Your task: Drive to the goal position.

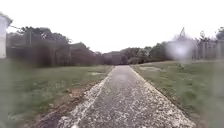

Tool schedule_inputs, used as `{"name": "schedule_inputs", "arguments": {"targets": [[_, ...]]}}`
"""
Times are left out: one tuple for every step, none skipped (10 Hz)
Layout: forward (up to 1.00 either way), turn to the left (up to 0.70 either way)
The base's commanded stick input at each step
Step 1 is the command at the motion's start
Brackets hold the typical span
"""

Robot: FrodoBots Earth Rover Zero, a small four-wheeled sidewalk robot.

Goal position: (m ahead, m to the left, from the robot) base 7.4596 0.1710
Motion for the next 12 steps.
{"name": "schedule_inputs", "arguments": {"targets": [[0.70,0.00],[0.70,0.00],[0.70,0.00],[0.70,0.00],[0.70,0.00],[0.70,0.00],[0.70,0.00],[0.70,0.00],[0.70,0.00],[0.70,0.00],[0.70,0.00],[0.70,0.00]]}}
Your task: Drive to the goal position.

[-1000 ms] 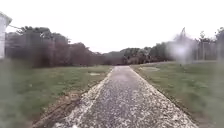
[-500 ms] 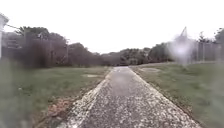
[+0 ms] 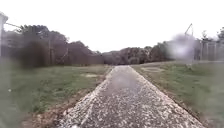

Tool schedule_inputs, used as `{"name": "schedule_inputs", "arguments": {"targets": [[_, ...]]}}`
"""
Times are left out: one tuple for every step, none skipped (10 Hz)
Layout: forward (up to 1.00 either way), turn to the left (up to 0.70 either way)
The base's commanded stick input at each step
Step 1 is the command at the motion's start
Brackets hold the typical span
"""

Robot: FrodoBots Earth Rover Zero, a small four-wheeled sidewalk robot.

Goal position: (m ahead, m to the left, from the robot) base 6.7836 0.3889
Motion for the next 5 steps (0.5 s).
{"name": "schedule_inputs", "arguments": {"targets": [[0.70,-0.11],[0.70,-0.23],[0.70,-0.34],[0.70,-0.34],[0.70,-0.34]]}}
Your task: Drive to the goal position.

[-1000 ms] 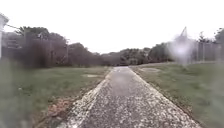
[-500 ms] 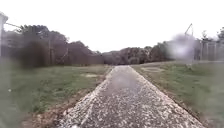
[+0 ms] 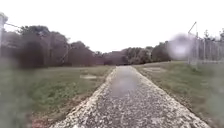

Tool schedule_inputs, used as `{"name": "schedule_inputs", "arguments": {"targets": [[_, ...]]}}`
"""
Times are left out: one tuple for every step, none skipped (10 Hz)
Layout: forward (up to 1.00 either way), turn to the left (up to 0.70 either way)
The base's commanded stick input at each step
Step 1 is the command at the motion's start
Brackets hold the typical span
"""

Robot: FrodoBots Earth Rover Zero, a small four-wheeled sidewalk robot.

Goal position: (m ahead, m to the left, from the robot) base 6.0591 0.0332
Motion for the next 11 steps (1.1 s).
{"name": "schedule_inputs", "arguments": {"targets": [[0.70,0.00],[0.70,0.00],[0.70,0.00],[0.70,0.00],[0.70,-0.34],[0.70,-0.34],[0.70,-0.34],[0.70,-0.34],[0.70,-0.34],[0.70,-0.15],[0.70,-0.05]]}}
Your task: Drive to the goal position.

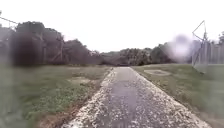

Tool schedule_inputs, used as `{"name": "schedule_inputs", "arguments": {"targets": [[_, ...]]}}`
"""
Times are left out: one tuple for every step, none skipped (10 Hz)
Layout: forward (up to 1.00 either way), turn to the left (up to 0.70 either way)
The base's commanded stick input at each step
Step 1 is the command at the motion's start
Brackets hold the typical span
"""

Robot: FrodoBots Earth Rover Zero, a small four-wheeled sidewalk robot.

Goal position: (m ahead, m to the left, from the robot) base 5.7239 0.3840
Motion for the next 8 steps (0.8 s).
{"name": "schedule_inputs", "arguments": {"targets": [[0.70,0.00],[0.70,0.00],[0.70,0.00],[0.70,0.00],[0.70,0.00],[0.70,0.00],[0.70,0.00],[0.70,-0.06]]}}
